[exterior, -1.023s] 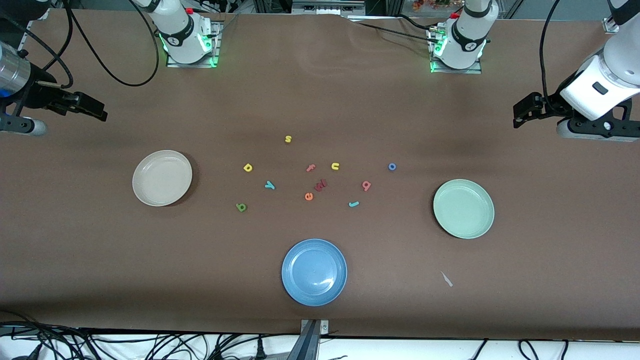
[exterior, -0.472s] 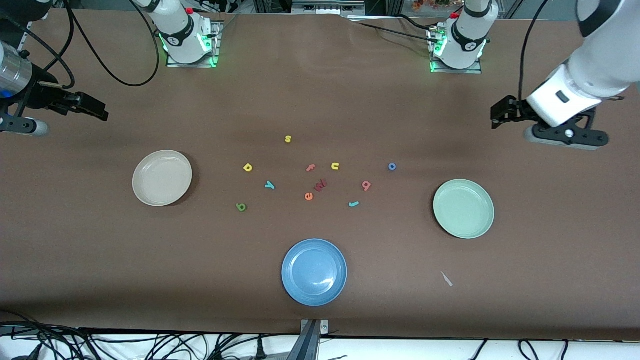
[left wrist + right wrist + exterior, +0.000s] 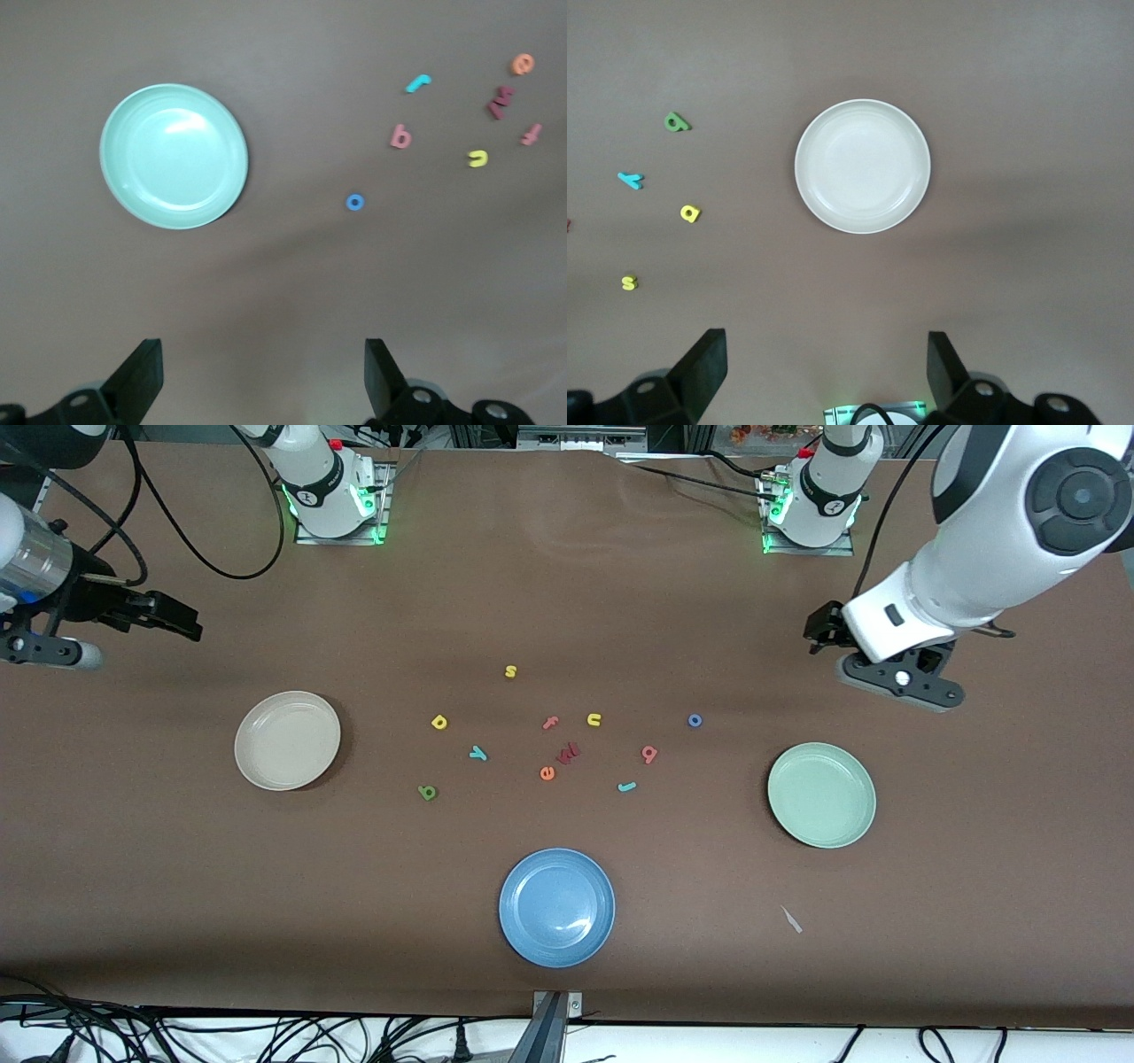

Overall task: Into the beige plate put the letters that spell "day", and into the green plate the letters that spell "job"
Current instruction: 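Reach the right gripper to yellow a while the left gripper reaches pink b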

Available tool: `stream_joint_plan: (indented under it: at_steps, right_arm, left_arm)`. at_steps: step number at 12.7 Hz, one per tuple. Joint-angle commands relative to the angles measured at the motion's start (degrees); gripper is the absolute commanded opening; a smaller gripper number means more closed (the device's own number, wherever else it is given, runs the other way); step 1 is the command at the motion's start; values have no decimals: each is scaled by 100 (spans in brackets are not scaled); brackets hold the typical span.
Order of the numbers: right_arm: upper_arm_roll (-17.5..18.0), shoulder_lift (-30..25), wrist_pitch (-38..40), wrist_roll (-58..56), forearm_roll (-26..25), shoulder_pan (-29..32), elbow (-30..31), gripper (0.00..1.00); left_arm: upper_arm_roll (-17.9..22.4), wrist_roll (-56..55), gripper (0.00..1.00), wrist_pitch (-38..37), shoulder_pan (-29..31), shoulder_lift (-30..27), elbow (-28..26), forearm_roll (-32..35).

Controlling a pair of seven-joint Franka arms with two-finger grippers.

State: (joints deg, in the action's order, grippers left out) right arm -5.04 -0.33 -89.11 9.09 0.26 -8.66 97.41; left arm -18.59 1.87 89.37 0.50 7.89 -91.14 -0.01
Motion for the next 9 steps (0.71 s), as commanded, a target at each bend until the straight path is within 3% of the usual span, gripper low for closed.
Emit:
stream_joint_plan:
  at_steps: [1,5,9]
  right_arm:
    - [336,86,-98,110,27,-48,-20,100]
    - [749,147,-290,681,44,-66,85,100]
    - [768,349,-230,699,44,-268,260,100]
  left_arm:
    - [-328,209,100,-77,-6,492,535,71]
    - [-707,358,100,237,-75,1099,853,115]
    - [-708,358,100,976,-427,1696,826,448]
